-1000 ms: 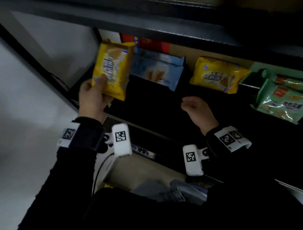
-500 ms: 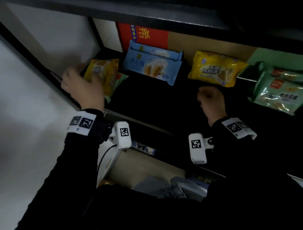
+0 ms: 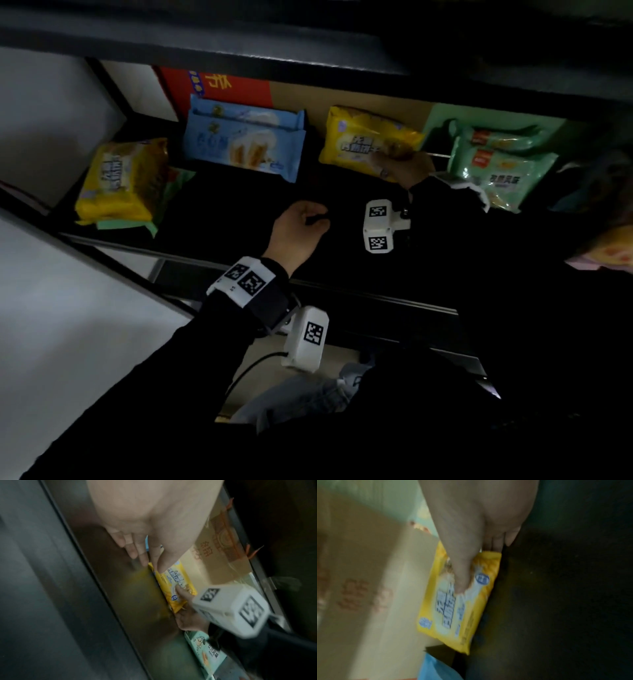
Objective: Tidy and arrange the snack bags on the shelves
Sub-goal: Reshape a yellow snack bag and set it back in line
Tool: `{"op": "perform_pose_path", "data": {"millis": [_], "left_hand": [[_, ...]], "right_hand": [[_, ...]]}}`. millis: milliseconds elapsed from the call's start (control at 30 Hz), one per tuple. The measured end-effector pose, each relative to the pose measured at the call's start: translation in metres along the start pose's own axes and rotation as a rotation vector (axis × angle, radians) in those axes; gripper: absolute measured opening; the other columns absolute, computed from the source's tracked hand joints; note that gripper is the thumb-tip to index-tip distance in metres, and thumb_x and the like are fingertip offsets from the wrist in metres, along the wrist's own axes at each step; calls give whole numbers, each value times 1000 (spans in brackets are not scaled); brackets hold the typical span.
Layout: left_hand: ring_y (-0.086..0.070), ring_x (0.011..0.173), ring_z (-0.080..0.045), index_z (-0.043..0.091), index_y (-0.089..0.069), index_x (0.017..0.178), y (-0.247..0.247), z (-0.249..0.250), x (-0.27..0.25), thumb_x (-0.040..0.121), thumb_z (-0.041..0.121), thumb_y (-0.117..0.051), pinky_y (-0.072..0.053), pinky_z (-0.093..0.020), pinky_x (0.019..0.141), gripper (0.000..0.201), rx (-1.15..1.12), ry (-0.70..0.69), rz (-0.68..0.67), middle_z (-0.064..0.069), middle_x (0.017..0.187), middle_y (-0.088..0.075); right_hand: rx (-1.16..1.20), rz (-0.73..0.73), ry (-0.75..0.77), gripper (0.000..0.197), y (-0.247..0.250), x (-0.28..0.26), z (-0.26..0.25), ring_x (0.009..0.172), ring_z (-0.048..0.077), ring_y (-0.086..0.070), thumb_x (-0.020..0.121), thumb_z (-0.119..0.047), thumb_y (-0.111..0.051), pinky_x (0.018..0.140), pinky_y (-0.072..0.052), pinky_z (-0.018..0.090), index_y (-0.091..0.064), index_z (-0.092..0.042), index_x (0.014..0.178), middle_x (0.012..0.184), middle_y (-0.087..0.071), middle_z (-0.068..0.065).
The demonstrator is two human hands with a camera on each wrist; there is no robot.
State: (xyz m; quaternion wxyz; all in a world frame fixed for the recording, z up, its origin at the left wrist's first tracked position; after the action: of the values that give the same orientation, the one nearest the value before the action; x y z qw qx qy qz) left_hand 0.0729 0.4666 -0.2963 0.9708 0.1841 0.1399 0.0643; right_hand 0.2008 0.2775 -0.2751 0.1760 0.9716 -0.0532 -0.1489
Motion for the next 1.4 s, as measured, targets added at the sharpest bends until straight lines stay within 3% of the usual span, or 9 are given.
{"op": "perform_pose_path", "data": {"millis": [167, 233, 300, 433, 567, 767, 1000, 1233, 1400], "left_hand": [[-64, 79, -11, 8, -59, 104, 4, 29, -2, 94, 20, -59, -47, -21, 71, 16, -337, 18, -73, -1, 89, -63], [-67, 90, -4, 19, -52, 120, 2, 42, -2, 94, 34, -59, -53, -20, 75, 30, -500, 72, -77, 5, 106, -65], [-60, 113, -17, 19, -35, 141, -2, 50, 4, 93, 40, -57, -53, -37, 91, 57, -633, 135, -49, -2, 131, -56], [-61, 114, -30, 9, -45, 137, -3, 62, 13, 97, 39, -50, -53, -47, 92, 50, -797, 142, -2, -14, 130, -59], [-64, 109, -27, 4, -53, 130, 7, 73, 20, 97, 24, -54, -53, -45, 91, 38, -780, 25, -45, -15, 122, -65], [-67, 104, -20, 11, -60, 118, -1, 89, 10, 93, 17, -60, -55, -35, 88, 26, -476, -165, -251, -9, 113, -69], [-64, 102, -27, -2, -51, 130, -5, 90, 10, 97, 15, -52, -54, -35, 87, 37, -694, -35, -147, -19, 120, -63], [-67, 85, -18, 10, -61, 96, -2, 94, 9, 95, 8, -55, -56, -31, 79, 7, -781, -102, -91, -9, 95, -68], [-66, 104, -25, 4, -57, 121, -7, 89, 3, 94, 20, -59, -53, -42, 93, 31, -642, -85, -166, -13, 115, -67]], "right_hand": [[91, -163, -30, 45, 9, -30, 11, 104, 21, -65, 75, -42, -77, 95, -50, 37, -66, -21, 113, 115, -69, 2], [201, -256, -57, 44, 6, -50, 19, 103, 20, -67, 76, -37, -78, 95, -51, 38, -66, -20, 115, 115, -70, 3], [251, -356, -46, 42, 0, -69, 23, 102, 19, -68, 79, -31, -76, 93, -53, 37, -65, -18, 117, 115, -70, 4], [274, -479, -48, 42, 1, -87, 24, 111, 16, -64, 86, -25, -67, 99, -47, 37, -56, -19, 127, 121, -67, 0], [381, -317, 23, 59, 19, -83, 5, 122, 20, -55, 90, -23, -62, 103, -43, 40, -39, -11, 142, 136, -56, 7], [483, -402, 212, 24, 4, -95, -39, 101, 24, -67, 98, -18, -50, 87, -55, 38, -56, -9, 119, 112, -67, 13], [571, -301, 150, 24, -2, -93, -32, 88, 23, -70, 96, -13, -54, 77, -58, 36, -58, -2, 116, 104, -69, 14], [662, -284, 139, 11, -6, -89, -39, 84, 23, -70, 95, -12, -54, 73, -57, 34, -63, -9, 101, 96, -70, 12], [738, -217, 20, 23, -5, -82, -35, 87, 24, -70, 95, -15, -55, 71, -58, 34, -62, -4, 114, 102, -71, 14]]}}
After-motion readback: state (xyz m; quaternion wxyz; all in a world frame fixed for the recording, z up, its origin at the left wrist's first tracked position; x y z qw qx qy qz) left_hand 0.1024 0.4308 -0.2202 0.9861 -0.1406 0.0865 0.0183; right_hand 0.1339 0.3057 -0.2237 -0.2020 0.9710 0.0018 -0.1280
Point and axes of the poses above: each hand's wrist, its own x-axis towards the middle knuckle, its own y-axis out of the back of the hand, z = x × y, the point moved 3 cm from there along x, towards the middle knuckle
